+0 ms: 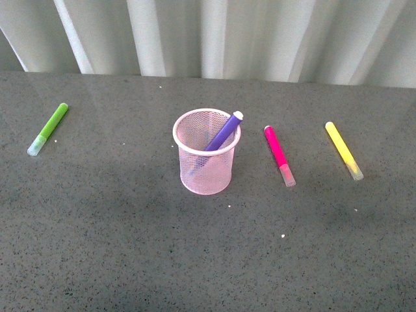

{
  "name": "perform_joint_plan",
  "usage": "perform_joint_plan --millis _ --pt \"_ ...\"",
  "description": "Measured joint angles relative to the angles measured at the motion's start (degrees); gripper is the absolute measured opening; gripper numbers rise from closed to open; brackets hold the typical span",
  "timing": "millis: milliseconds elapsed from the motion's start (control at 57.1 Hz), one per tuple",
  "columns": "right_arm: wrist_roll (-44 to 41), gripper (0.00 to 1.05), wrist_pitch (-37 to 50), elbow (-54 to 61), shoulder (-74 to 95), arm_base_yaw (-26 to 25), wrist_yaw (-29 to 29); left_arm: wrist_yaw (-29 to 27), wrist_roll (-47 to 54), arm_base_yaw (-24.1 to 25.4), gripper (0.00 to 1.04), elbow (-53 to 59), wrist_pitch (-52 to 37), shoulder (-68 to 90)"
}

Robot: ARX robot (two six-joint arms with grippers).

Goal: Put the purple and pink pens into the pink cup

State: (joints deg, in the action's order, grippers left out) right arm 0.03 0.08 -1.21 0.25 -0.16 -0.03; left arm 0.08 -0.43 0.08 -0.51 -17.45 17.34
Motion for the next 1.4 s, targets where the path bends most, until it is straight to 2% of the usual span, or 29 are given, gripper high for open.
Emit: perform_joint_plan --millis 438,560,806,911,963,998,1068,1191,1261,1348,1401 --pt "0.0 0.98 0.0 0.0 0.0 0.0 0.0 0.0 0.0 0.0 0.04 0.0 7.3 -7.39" --pt "0.0 0.98 0.0 0.0 0.0 0.0 0.0 -0.04 0.0 0.0 0.04 -0.02 16.87 -15.41" --pt "0.0 0.98 0.0 0.0 0.0 0.0 0.0 -0.07 -0.04 0.0 0.05 -0.02 17.38 -17.09" --pt "0.35 0.98 -0.15 -0.04 0.09 -0.07 -0.52 -0.07 0.0 0.0 0.22 -0.02 17.4 -17.11" --pt "2.97 0.98 -0.74 -0.79 2.4 -1.44 -6.08 -0.11 -0.02 0.0 0.31 -0.02 17.42 -17.09" --pt "4.81 0.98 2.49 -1.86 7.02 -1.99 -9.14 -0.09 0.0 0.0 0.36 -0.02 17.42 -17.09" --pt "6.45 0.98 11.21 -4.81 15.74 -1.95 -9.51 -0.04 0.0 0.0 0.49 -0.02 17.42 -17.16" --pt "6.4 0.98 31.36 -14.56 36.37 -0.61 -5.27 -0.07 0.0 0.0 0.7 -0.02 17.42 -17.14" --pt "5.7 0.98 38.49 -20.76 48.13 0.42 -2.93 -0.07 0.0 0.0 0.81 -0.02 17.42 -17.16" --pt "3.69 0.98 41.51 -29.46 62.49 1.62 1.86 -0.04 0.0 0.0 0.97 -0.02 17.42 -17.16" --pt "3.32 0.98 39.21 -35.54 71.54 2.03 2.73 -0.07 0.11 0.0 0.99 -0.02 17.42 -17.16"
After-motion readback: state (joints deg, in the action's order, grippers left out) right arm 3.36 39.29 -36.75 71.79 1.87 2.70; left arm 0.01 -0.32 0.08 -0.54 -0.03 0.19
